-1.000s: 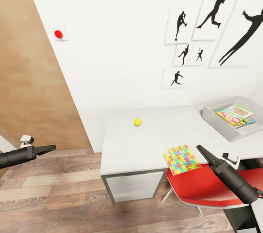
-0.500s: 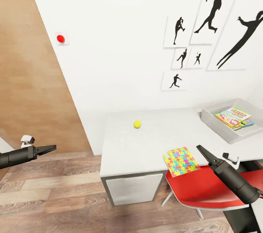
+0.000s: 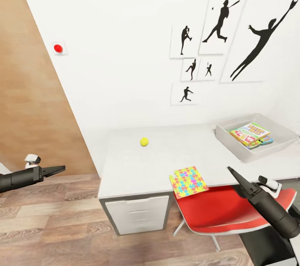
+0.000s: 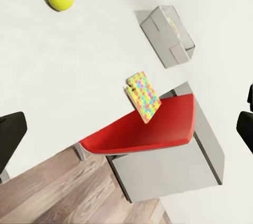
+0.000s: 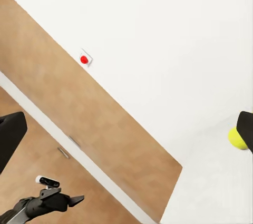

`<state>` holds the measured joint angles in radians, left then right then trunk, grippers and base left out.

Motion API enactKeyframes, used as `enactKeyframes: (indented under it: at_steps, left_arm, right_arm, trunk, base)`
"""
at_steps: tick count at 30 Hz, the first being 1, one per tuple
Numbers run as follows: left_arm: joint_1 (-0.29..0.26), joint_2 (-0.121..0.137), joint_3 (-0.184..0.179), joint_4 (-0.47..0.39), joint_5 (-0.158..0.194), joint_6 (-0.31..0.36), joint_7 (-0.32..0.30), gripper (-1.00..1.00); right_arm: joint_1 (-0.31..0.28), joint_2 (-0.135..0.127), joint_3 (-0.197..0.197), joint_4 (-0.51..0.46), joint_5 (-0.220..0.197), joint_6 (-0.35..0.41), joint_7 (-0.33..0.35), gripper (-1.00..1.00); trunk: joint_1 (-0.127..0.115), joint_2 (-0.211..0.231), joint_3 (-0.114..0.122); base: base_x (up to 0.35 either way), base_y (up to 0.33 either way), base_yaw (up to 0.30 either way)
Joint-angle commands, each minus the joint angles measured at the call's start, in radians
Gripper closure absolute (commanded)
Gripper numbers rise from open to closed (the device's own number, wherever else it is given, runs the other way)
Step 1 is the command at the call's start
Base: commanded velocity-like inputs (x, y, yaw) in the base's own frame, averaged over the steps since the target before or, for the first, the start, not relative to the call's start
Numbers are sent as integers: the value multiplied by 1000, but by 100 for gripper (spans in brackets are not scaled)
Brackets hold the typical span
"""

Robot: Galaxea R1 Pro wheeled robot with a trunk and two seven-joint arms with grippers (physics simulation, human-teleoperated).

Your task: Put all the toys in the child's room - the three board games (two on the bed and one on the table), the two jigsaw puzzles on the table, and the tennis ball on the table - inside the toy box on the table in the child's room.

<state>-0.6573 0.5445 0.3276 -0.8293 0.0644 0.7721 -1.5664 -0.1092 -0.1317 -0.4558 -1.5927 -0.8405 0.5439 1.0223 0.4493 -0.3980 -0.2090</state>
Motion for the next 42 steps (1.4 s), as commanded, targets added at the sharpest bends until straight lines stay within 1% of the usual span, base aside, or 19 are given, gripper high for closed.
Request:
enactKeyframes:
  at_steps: [1, 5, 8, 14, 25, 28, 30, 31, 32, 33, 35, 37, 38, 40, 41, 42]
  left_arm:
    - [-1, 0, 0, 0, -1, 10, -4, -100]
    - [-1, -4, -1, 0, -2, 10, -4, -100]
    - [0, -22, -2, -1, -3, 9, -4, -100]
    - [-1, -43, -5, -1, -4, 9, -4, -100]
    - [0, -47, -5, -1, -4, 11, -4, -100]
    - [0, -53, -5, 0, -4, 14, -4, -100]
    - [0, -64, -5, 0, -5, 16, -4, -100]
    - [0, -70, -5, 0, -5, 18, -4, -100]
    - [0, -82, -5, 0, -5, 24, -4, -100]
    - [0, -89, -5, 0, -5, 31, -4, -100]
    - [0, -121, -6, 1, -8, 68, -4, -100]
    - [1, -167, -7, 2, -14, 101, -4, -100]
    - [1, -178, -8, 3, -16, 107, -4, -100]
    - [1, -212, -8, 7, -34, 122, -4, -100]
    - [1, -222, -7, 8, -51, 133, -4, -100]
    - [1, -225, -7, 10, -60, 139, -4, -100]
  right_arm:
    - [0, 0, 0, 0, -6, 7, 1, -100]
    - [1, 0, 0, 0, -6, 6, 2, -100]
    - [1, 0, 0, 1, -5, 5, 2, -100]
    - [1, -1, -1, 1, -5, 7, 2, -100]
    - [1, 0, -1, 2, -5, 7, 1, -100]
    - [1, 0, 0, 2, -5, 7, 1, -100]
    - [1, 0, 0, 2, -5, 7, 0, -100]
    - [1, 0, 0, 2, -5, 6, 0, -100]
    - [1, 0, 0, 2, -5, 6, -1, -100]
    - [2, 0, 0, 2, -5, 6, -2, -100]
    - [1, 0, 0, 2, -4, 6, -3, -100]
    - [1, 0, 0, 2, 10, 5, -3, -100]
    - [1, 0, 0, 2, 14, 5, -3, -100]
    - [1, 1, 0, 2, 34, 6, -4, -100]
    - [1, 1, 0, 2, 42, 6, -4, -100]
    - [1, 1, 0, 2, 44, 6, -4, -100]
  trunk:
    - [1, -2, 0]
    - [1, -2, 6]
    - [1, -2, 11]
    - [1, -2, 15]
    - [1, -2, 15]
    - [1, -2, 15]
    - [1, -2, 15]
    - [1, -2, 15]
    - [1, -2, 15]
    - [1, -2, 15]
    - [1, -2, 15]
    - [1, -2, 15]
    - [1, -2, 15]
    - [1, -2, 15]
    - [1, -2, 15]
    - [1, -2, 15]
  base:
    - [-7, -316, 0]
    - [-3, -320, 0]
    - [-1, -335, 0]
    - [0, -342, 0]
    - [0, -344, 0]
    - [-20, -344, 0]
    - [-63, -340, 0]
    - [-74, -327, 0]
    - [-82, -295, 0]
    - [-83, -276, 0]
    - [-67, -180, 0]
    - [-29, -75, 0]
    - [-18, -47, 0]
    - [-9, -25, 0]
    - [-5, -12, 0]
    - [-4, -10, 0]
